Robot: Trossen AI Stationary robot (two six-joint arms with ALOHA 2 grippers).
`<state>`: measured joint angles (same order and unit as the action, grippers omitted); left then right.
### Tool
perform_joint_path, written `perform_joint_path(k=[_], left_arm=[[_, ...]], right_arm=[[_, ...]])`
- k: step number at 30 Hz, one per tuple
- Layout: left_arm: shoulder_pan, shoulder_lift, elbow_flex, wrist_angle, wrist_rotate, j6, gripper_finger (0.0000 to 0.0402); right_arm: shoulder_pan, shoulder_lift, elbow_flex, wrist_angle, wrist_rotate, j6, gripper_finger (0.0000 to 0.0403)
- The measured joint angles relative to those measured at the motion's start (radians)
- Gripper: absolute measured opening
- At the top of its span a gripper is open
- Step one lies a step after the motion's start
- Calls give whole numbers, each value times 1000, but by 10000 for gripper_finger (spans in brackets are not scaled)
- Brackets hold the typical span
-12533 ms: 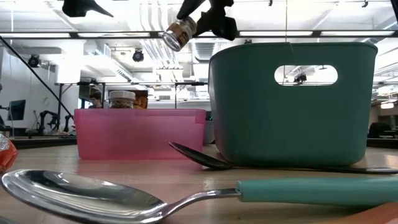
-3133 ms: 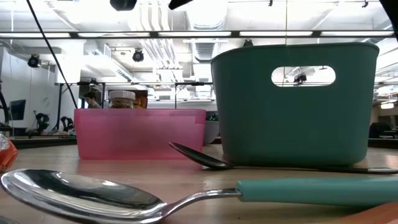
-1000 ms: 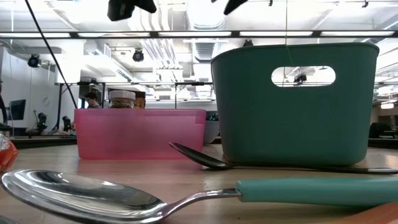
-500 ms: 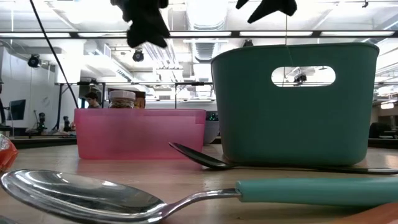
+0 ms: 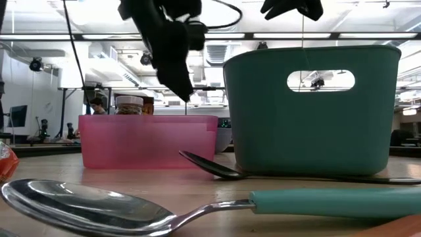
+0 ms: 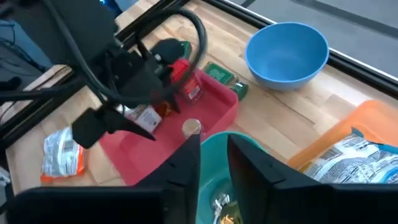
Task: Pick & Place Food Item
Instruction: Put the brown spice bottle into the red bin
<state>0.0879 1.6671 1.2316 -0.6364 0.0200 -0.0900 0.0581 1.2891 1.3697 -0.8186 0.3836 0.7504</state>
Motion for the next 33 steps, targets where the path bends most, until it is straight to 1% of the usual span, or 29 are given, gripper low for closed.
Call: perform_joint_path(k=[4, 8, 11, 17, 24, 28, 33], left_arm=[[1, 56, 0, 54, -29, 66, 296], [8, 104, 0, 64, -75, 71, 310], [12, 125, -2, 63, -77, 73, 315], [12, 165, -2, 71, -76, 113, 315], [13, 188, -2, 72, -76, 118, 315], [14, 188, -2, 71, -81, 125, 298], [14, 188, -2, 72, -83, 123, 252]], right_arm=[[3, 1, 0, -1, 0, -9, 54], [8, 0, 0, -1, -10, -10, 34], [14, 0, 0, -1, -26, -10, 24], [23, 0, 0, -1, -26, -29, 20], [25, 0, 0, -1, -26, -37, 20], [25, 0, 0, -1, -26, -38, 20], [25, 0, 0, -1, -26, -41, 20]])
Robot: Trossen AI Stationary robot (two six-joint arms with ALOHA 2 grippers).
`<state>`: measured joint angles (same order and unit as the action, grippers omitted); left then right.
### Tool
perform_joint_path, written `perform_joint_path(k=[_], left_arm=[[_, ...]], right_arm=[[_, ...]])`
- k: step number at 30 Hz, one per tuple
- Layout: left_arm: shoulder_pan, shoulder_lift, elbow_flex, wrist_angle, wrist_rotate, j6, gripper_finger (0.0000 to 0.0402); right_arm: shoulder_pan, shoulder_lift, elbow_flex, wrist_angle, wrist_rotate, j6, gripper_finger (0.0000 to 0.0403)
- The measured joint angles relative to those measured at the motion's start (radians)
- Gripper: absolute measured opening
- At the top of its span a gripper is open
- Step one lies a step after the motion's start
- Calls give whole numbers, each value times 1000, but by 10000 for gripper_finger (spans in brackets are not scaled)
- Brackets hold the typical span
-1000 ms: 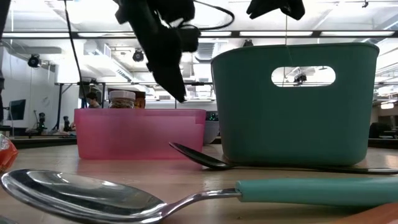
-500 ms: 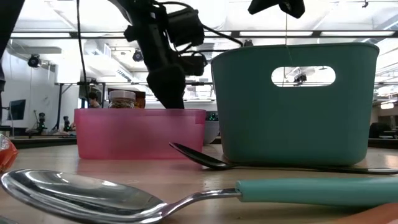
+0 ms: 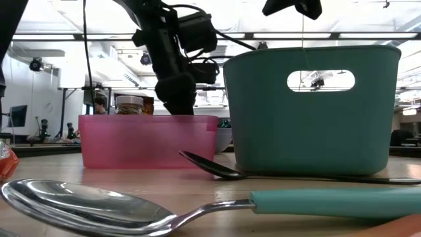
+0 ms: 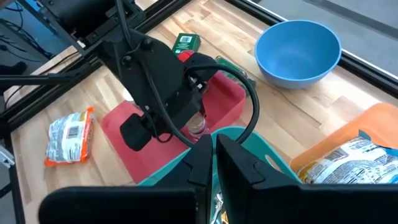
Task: Pick & Place Food Item
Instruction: Put the brown spice bottle into the red bin
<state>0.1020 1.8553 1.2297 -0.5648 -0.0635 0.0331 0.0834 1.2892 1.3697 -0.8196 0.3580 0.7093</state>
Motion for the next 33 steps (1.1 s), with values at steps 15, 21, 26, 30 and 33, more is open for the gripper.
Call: perform_joint_path(k=[15, 21, 26, 30, 33], left_arm=[[0, -5, 2, 9, 2, -24, 115], [1, -9, 3, 8, 9, -37, 71], [1, -7, 0, -6, 61, -37, 26], [0, -1, -4, -24, 82, -36, 10], [0, -5, -2, -28, 90, -37, 10]], right_arm=[[0, 0, 0, 0, -24, 5, 20], [10, 0, 0, -1, -27, 5, 20], [11, 0, 0, -1, -27, 5, 20], [11, 0, 0, -1, -27, 5, 20], [11, 0, 0, -1, -27, 5, 20]])
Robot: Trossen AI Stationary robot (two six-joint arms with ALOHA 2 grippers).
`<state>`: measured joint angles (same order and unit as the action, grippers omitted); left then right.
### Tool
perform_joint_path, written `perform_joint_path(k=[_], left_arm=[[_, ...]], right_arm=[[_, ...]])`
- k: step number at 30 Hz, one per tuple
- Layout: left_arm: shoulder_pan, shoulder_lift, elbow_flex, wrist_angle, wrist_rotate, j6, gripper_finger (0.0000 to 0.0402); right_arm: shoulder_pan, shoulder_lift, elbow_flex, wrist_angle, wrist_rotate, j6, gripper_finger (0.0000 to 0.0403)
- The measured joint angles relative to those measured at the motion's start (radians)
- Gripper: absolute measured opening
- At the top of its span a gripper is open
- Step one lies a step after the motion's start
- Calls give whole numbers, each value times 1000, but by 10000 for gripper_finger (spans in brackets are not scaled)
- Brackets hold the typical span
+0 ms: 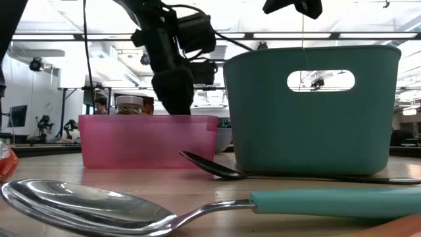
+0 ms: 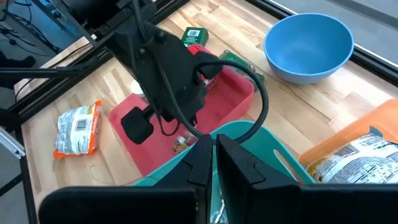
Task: Pick & Place Food Item
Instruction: Put the brown spice bottle into the red bin
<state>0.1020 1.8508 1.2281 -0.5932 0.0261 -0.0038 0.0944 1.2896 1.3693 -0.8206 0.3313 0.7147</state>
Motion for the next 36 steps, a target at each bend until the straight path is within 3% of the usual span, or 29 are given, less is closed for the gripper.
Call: perform_joint_path(k=[5, 16, 25, 28, 32, 36], left_arm=[[0, 1, -1, -5, 17, -4, 3], [15, 0, 0, -48, 184, -83, 11], [62, -4, 4, -71, 338, -327, 128], [55, -4, 4, -75, 346, -226, 170], [24, -2, 3, -73, 342, 22, 211], [-19, 0, 0, -50, 252, 252, 235]], right_arm=[[0, 0, 0, 0, 0, 0, 20], [0, 0, -1, 0, -16, 0, 20], [0, 0, -1, 0, -19, 0, 20], [0, 0, -1, 0, -19, -7, 20], [0, 0, -1, 0, -19, -13, 20], [0, 0, -1, 0, -21, -19, 20]])
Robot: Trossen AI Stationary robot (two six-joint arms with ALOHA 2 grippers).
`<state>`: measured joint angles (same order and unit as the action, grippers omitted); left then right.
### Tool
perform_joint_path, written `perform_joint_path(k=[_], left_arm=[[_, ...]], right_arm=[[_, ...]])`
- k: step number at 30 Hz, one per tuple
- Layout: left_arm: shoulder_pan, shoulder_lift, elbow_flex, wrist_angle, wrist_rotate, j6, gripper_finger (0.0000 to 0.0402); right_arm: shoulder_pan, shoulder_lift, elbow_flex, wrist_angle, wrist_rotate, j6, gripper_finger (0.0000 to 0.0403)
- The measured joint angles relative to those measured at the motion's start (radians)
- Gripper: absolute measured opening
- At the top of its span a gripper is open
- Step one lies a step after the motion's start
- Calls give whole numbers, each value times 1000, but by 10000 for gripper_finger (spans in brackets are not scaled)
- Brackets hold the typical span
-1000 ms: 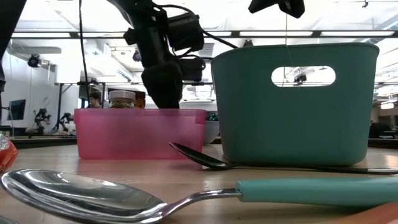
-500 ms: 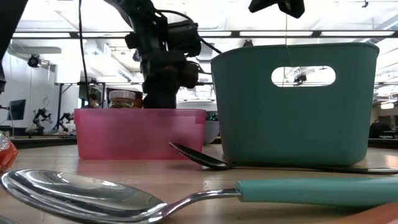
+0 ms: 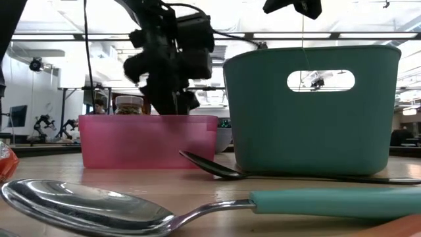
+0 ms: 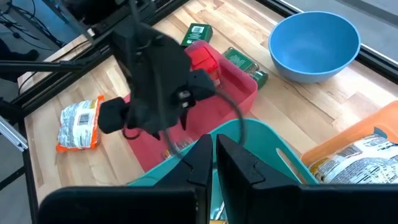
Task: Pick & Place Food Item
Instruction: Put the brown spice bottle into the red bin
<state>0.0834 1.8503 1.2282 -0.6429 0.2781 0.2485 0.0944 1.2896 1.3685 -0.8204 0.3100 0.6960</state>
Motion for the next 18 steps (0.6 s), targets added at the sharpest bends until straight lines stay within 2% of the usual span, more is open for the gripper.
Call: perform_joint_path(k=[5, 7, 11, 18], left_arm=[[-63, 0, 0, 29, -225, 247, 245], [-77, 0, 0, 52, -270, 320, 246], [-97, 0, 0, 104, -289, 415, 246], [-131, 0, 0, 123, -283, 464, 246]], right_arm=[[0, 0, 0, 0, -7, 1, 20], [1, 0, 0, 0, -8, 1, 20], [6, 0, 0, 0, -8, 1, 20], [6, 0, 0, 0, -8, 3, 20]])
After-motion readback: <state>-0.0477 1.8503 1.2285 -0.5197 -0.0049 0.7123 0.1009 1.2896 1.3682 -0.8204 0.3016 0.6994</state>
